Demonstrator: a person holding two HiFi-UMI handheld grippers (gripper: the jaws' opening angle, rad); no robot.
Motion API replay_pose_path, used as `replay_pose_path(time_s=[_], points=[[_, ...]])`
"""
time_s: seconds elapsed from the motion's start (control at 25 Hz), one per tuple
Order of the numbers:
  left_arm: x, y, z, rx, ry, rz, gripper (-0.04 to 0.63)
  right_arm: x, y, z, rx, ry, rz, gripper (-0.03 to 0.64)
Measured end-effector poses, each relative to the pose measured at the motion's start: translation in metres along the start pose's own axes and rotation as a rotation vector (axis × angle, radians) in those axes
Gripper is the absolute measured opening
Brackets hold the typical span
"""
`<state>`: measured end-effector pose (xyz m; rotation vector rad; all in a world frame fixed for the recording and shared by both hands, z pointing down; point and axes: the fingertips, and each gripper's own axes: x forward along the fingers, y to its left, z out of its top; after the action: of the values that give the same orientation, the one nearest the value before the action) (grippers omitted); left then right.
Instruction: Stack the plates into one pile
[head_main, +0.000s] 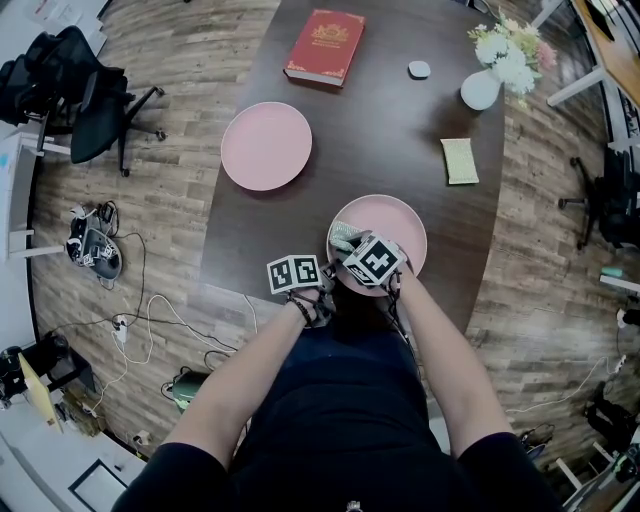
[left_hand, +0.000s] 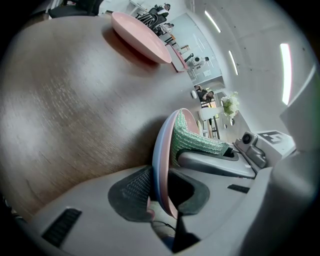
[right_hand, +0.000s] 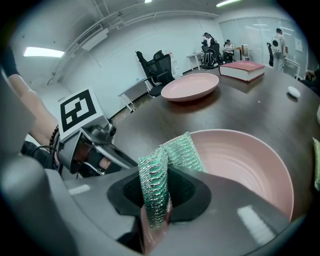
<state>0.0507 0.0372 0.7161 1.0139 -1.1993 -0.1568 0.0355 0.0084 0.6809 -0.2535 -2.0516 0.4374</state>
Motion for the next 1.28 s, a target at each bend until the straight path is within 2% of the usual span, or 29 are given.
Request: replay_pose_path(time_s=[0.52,1.28], points=[[0.001,0.001,0.002,-0.007,-0.024,0.030,0.057,-0.001,-0.003,-0.012,-0.061,0.061,-0.050,0.084],[0.001,0.003,0.004,-0.025,-0.040,0.048,0.054,-0.032,-0.023,-0.052,-0.029,0.164,-0.162,0.084]])
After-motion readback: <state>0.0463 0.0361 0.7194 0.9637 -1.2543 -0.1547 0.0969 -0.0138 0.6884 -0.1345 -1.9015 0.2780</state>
